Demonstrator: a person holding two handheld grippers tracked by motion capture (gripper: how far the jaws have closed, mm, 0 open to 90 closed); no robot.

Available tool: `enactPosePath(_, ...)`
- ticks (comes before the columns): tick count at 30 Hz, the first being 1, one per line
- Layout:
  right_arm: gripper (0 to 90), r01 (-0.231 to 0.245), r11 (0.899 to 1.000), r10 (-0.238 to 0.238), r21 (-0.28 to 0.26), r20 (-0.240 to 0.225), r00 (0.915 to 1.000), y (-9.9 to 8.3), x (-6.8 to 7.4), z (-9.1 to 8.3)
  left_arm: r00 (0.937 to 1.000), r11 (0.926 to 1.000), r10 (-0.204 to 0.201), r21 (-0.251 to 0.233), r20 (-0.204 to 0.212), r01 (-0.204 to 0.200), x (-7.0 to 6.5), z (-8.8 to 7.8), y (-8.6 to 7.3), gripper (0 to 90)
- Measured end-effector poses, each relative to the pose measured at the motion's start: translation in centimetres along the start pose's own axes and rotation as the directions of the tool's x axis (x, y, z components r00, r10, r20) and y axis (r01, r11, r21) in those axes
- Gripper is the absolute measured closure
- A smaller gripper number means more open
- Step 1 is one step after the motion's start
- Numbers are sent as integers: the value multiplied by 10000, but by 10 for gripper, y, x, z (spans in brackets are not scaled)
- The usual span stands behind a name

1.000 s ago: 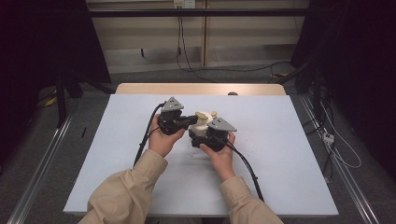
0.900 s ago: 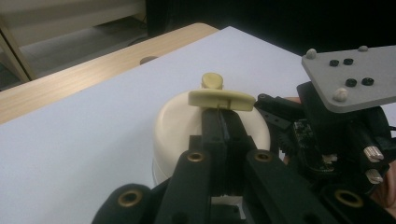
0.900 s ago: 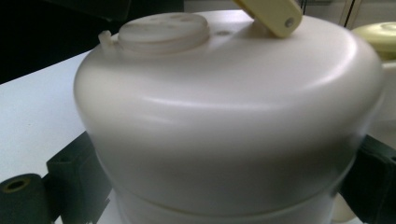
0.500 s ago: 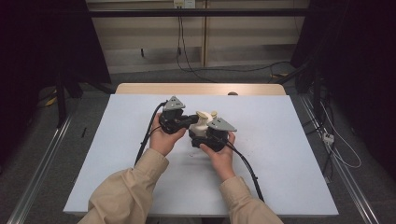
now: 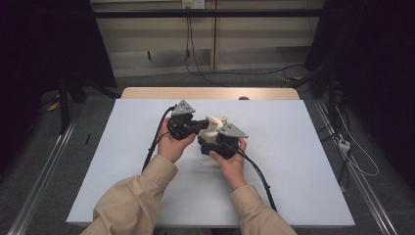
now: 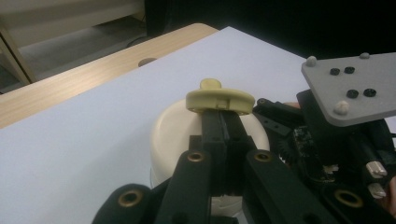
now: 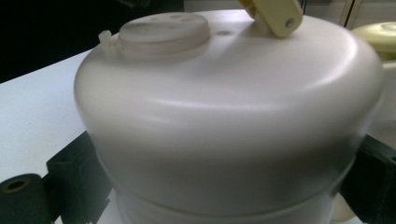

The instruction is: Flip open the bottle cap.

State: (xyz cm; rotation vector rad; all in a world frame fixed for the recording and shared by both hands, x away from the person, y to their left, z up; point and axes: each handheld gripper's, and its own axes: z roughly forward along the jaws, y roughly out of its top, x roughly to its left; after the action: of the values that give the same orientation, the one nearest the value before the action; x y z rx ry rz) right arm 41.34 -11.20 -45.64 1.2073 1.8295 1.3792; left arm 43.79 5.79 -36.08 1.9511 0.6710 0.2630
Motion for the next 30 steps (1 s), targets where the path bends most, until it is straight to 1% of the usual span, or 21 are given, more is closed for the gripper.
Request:
enactPosePath(1,52,-4,10000,4,-10,1,10000,0,0,0,10000,10000,46,7,1,-46,0,0,1,900)
enactPosePath(2,52,-4,10000,4,-14,5,10000,0,0,0,10000,10000,-47,-12,0,47,0,0,1,900)
enactPosePath(4,52,-12,10000,12,-20,18,10000,0,0,0,10000,9999,-97,-49,1,97,0,0,2,900)
enactPosePath(5,52,-12,10000,12,-20,18,10000,0,0,0,10000,10000,-23,3,-48,23,0,0,3,900)
enactPosePath(8,52,-17,10000,17,-20,23,10000,0,1,0,10000,10000,-29,-55,-76,28,0,0,4,900)
enactPosePath(16,52,-24,10000,24,-11,33,10000,0,1,0,10000,10000,-32,14,16,32,-2,2,8,900)
enactPosePath(18,52,-27,10000,27,-6,29,10000,0,1,0,10000,10000,41,28,23,-41,-1,3,9,900)
enactPosePath(25,51,-17,10000,17,1,29,10000,0,1,0,10000,10000,-47,4,44,47,-1,3,12,900)
enactPosePath(29,51,-12,10000,12,-3,27,10000,0,1,0,10000,10000,-8,27,33,8,-2,5,12,900)
enactPosePath(30,51,-9,10000,9,-1,26,10000,0,1,0,10000,10000,-61,-1,46,61,-2,5,13,900)
